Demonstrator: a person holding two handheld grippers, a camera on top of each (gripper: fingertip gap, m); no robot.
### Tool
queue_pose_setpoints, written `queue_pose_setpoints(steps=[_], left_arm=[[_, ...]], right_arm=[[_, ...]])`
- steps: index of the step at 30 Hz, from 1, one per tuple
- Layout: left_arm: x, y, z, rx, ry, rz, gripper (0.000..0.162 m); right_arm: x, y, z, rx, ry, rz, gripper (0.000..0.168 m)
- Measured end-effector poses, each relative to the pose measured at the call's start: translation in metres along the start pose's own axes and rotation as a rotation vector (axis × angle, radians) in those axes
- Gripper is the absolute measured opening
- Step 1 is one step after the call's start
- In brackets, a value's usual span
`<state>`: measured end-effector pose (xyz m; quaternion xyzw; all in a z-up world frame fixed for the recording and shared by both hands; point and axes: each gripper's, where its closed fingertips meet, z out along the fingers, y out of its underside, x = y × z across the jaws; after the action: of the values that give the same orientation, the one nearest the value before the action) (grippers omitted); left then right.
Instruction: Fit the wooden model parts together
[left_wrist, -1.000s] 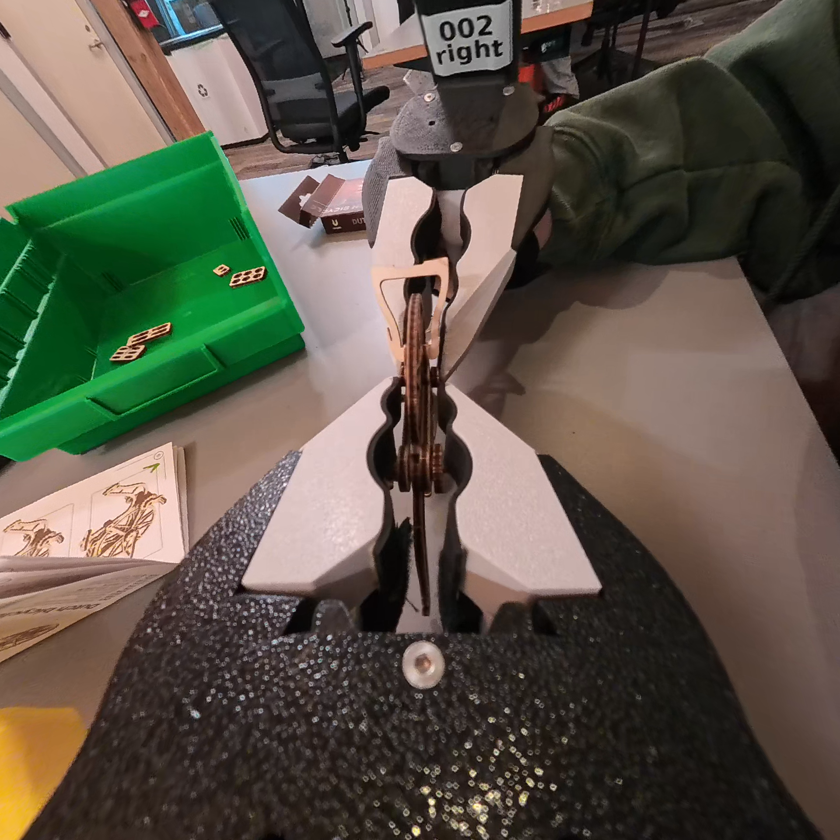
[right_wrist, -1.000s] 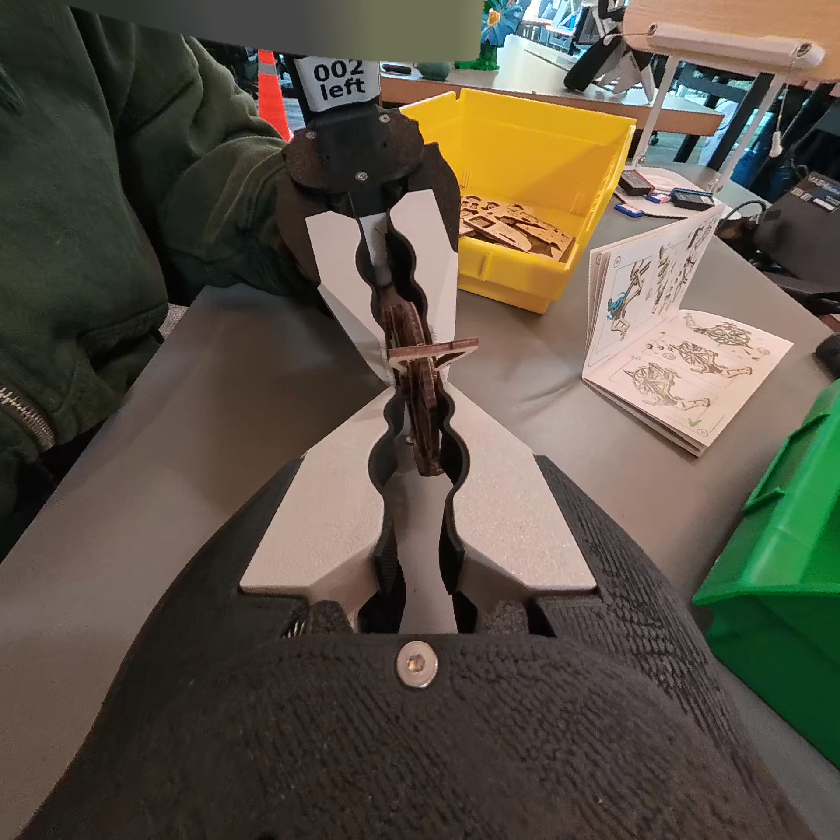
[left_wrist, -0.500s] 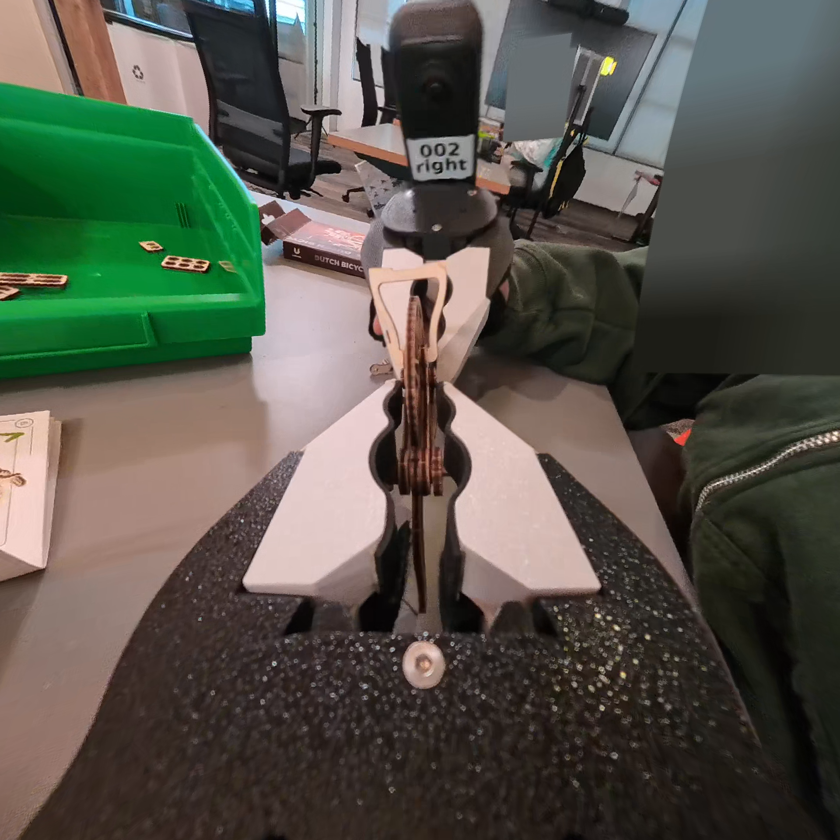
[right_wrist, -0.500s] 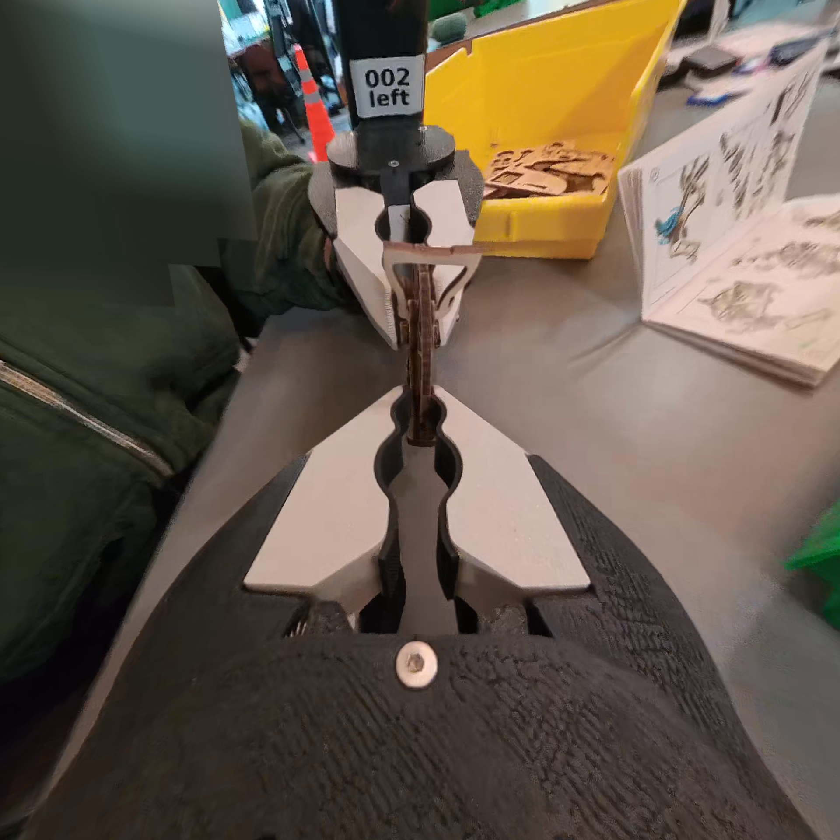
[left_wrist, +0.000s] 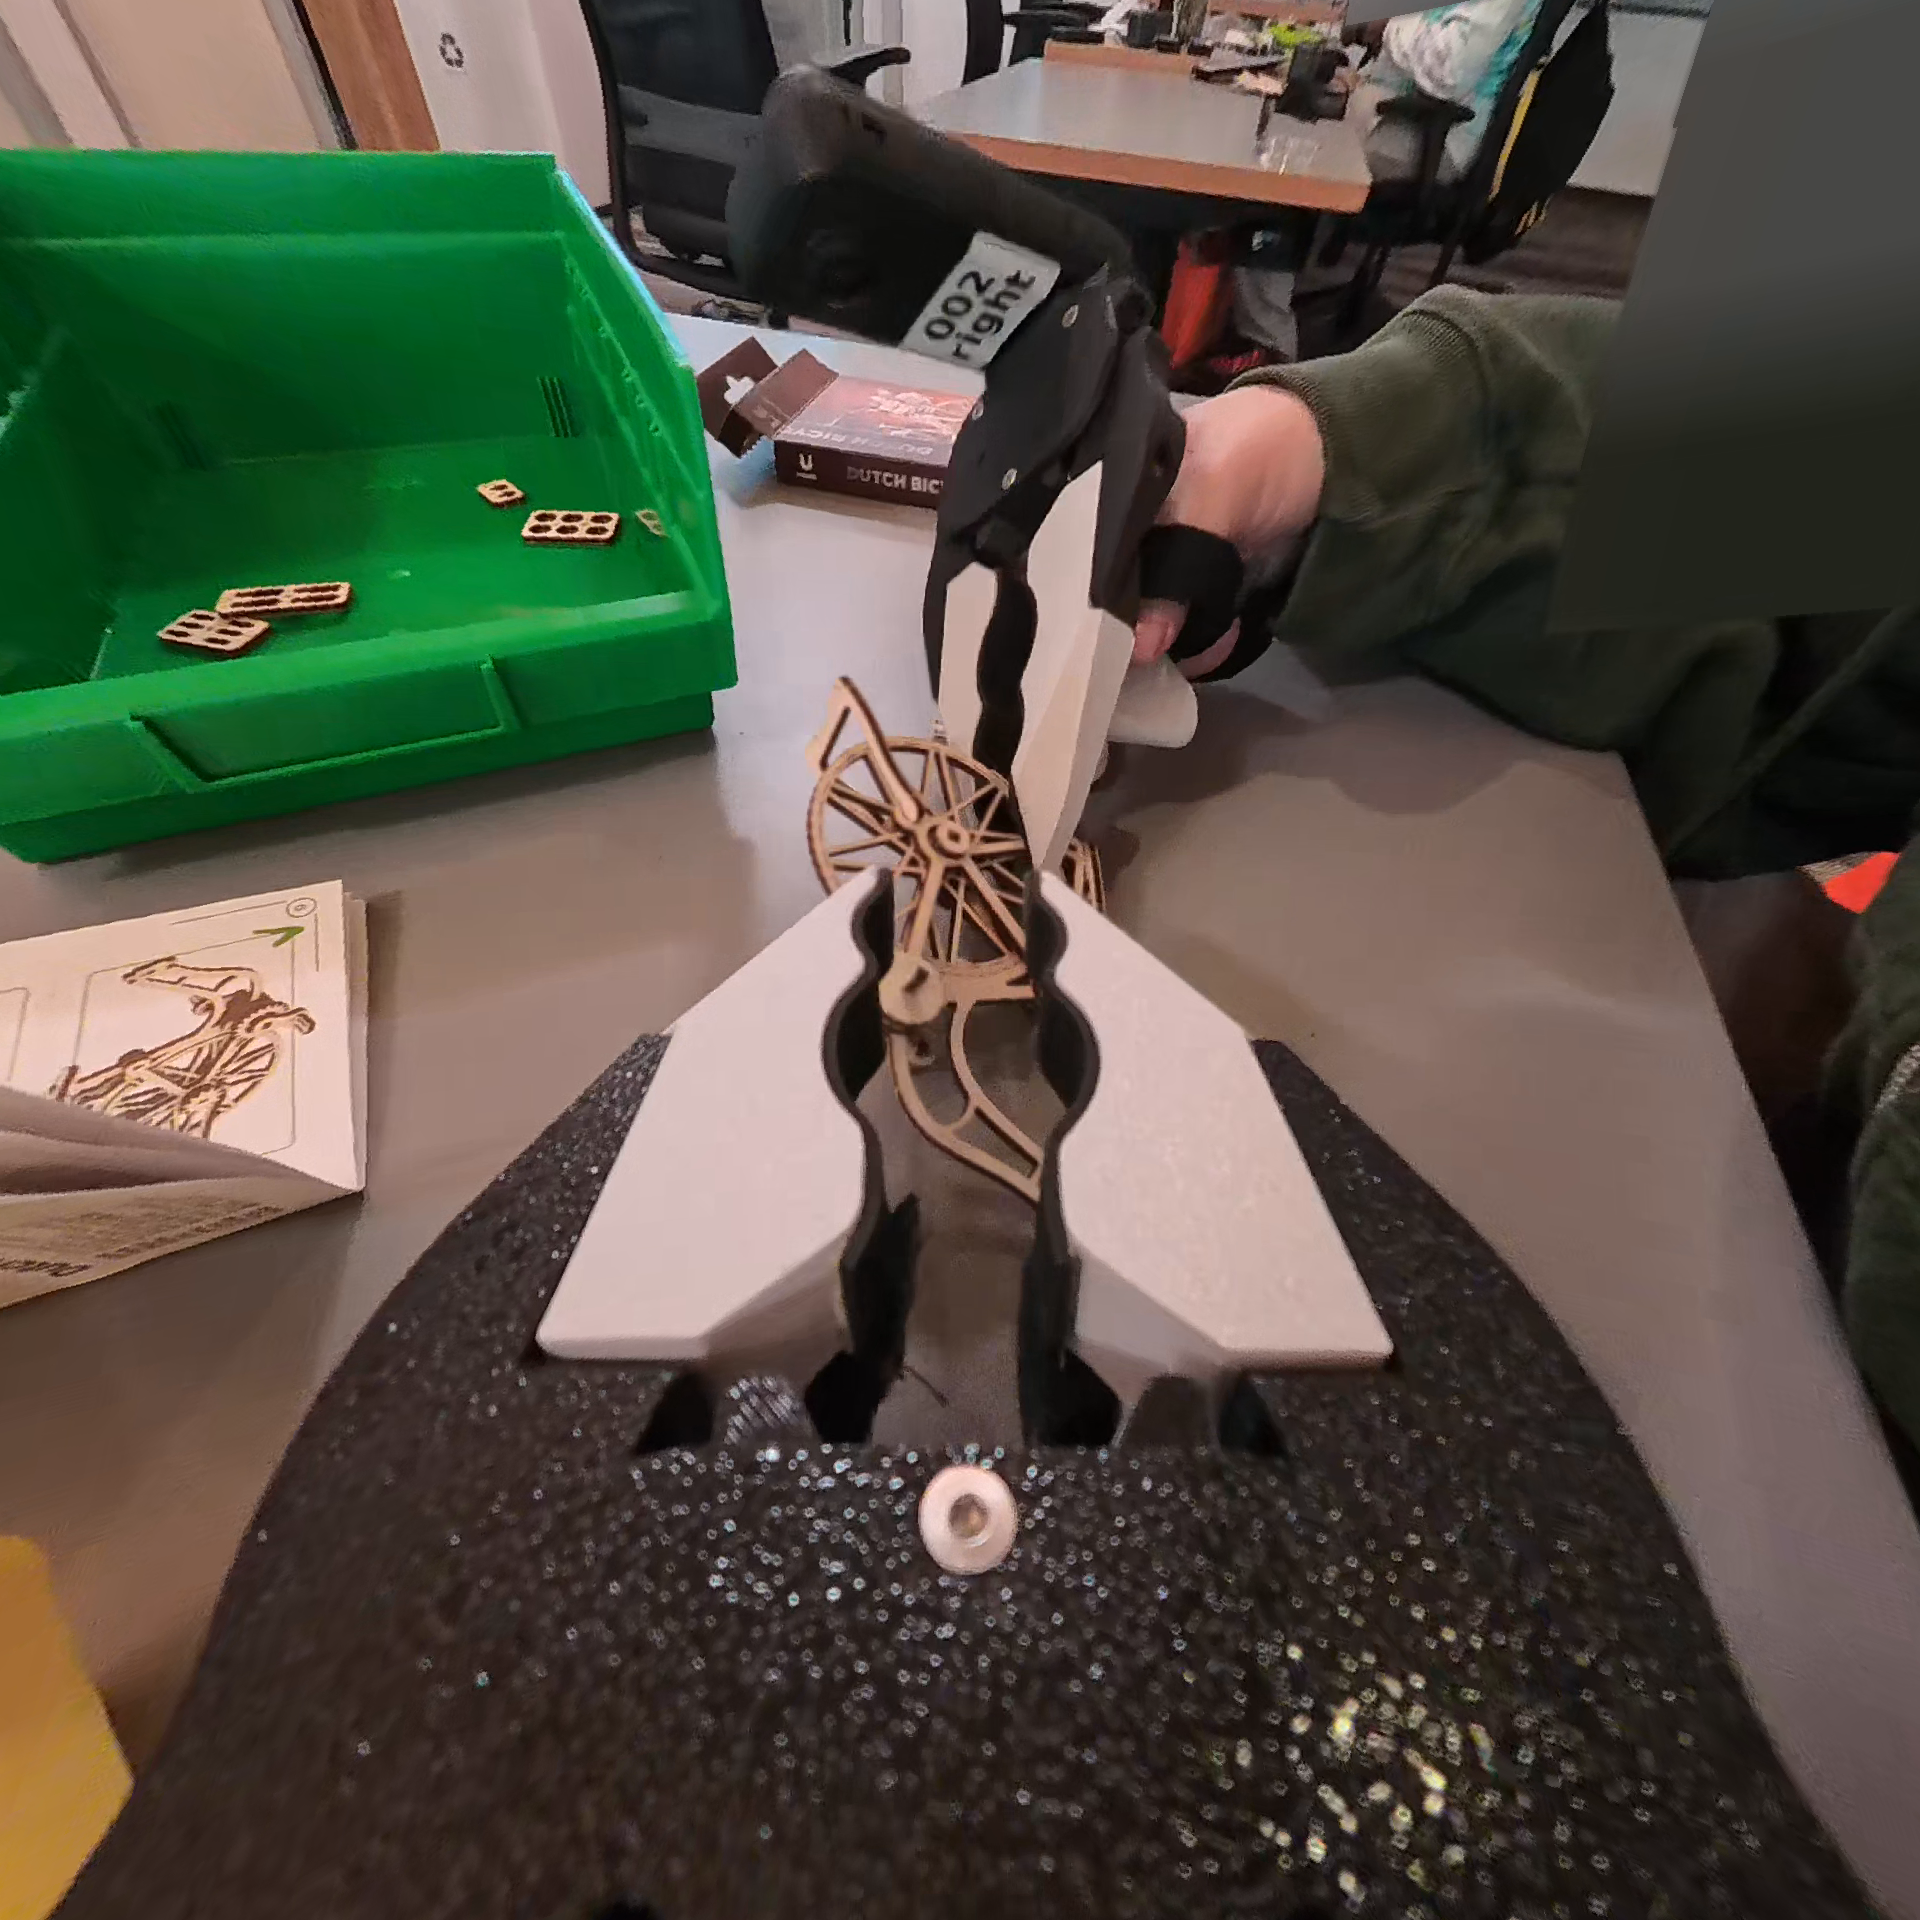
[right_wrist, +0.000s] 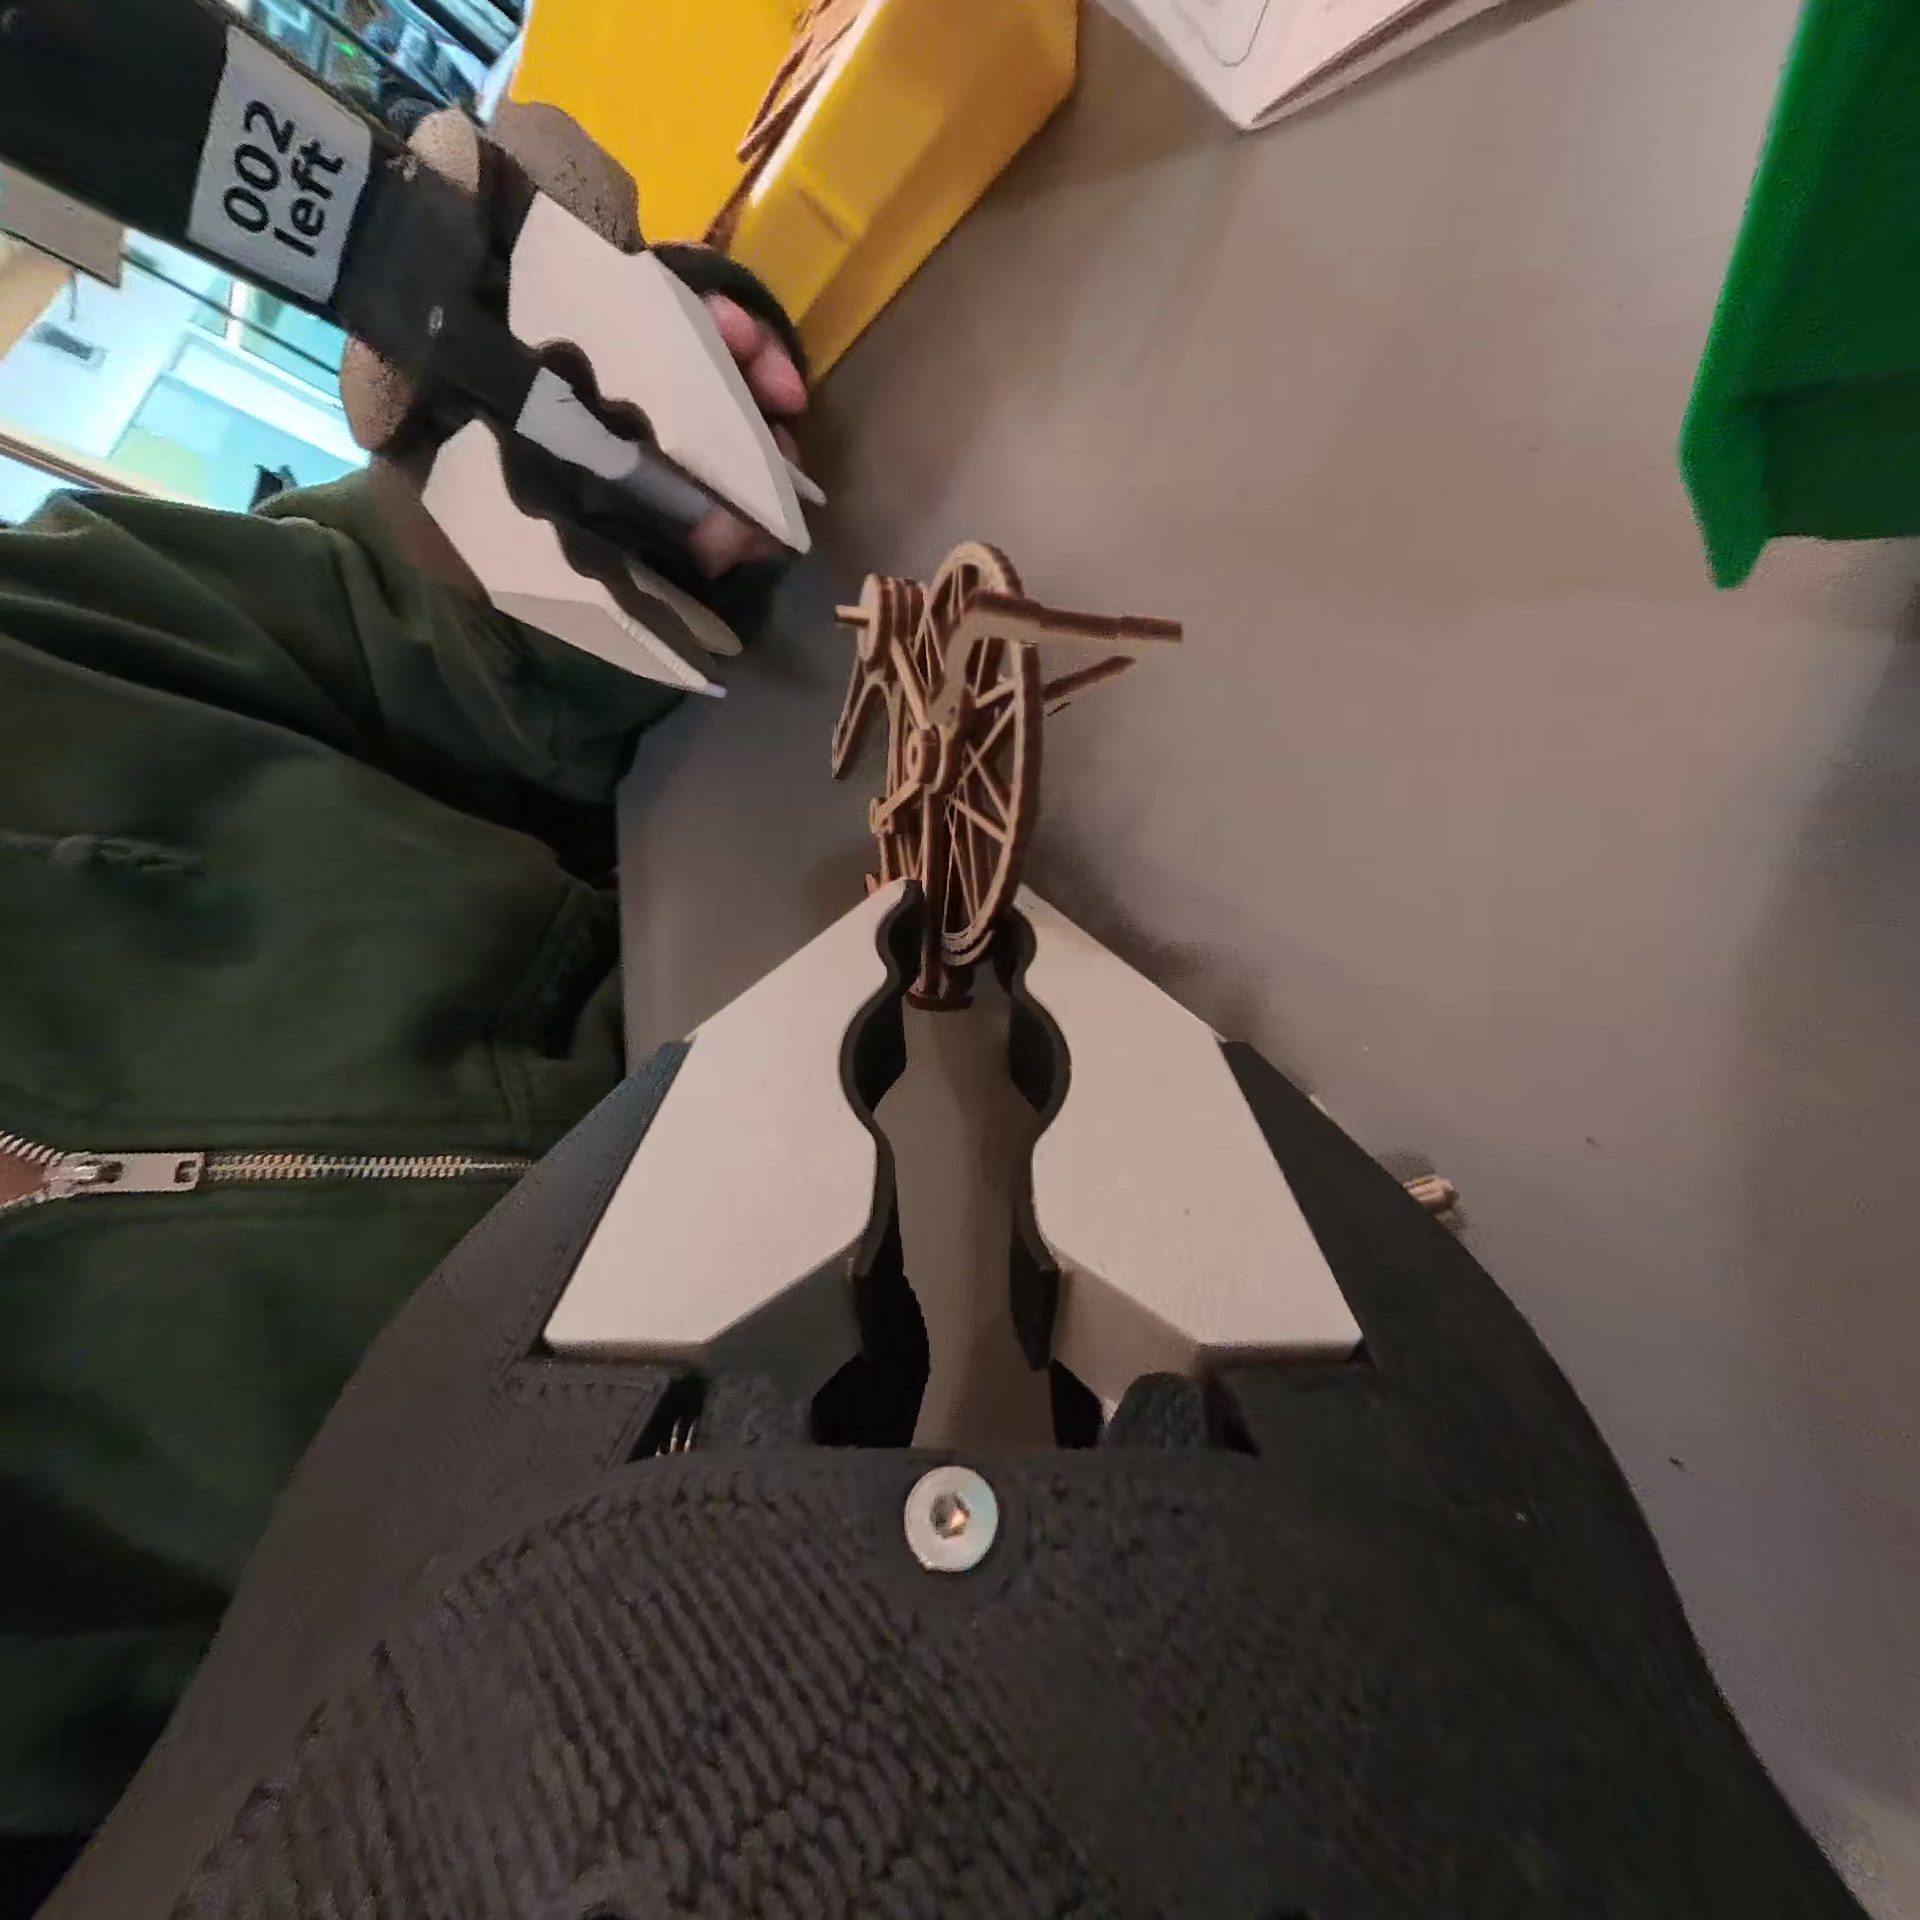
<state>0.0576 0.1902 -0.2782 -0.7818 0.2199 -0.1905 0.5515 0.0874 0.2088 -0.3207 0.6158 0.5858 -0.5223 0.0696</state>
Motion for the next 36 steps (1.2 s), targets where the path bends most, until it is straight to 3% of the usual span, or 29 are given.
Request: queue_pose_setpoints(steps=[4,12,25,36], left_arm=[[-0.002,0.003,0.001,-0.012,-0.019,0.023,0.021],[-0.003,0.001,0.0,-0.006,-0.036,0.054,0.019],[0.013,0.003,0.006,-0.036,0.015,0.096,0.025],[0.016,0.009,0.013,-0.066,0.014,0.119,0.027]], right_arm=[[0.01,0.002,-0.003,-0.026,0.113,-0.037,0.02],[0.008,0.001,-0.01,-0.029,0.119,-0.059,0.015],[-0.025,0.037,-0.003,-0.223,-0.101,-0.007,0.008],[0.001,0.027,-0.02,-0.195,0.158,-0.121,0.03]])
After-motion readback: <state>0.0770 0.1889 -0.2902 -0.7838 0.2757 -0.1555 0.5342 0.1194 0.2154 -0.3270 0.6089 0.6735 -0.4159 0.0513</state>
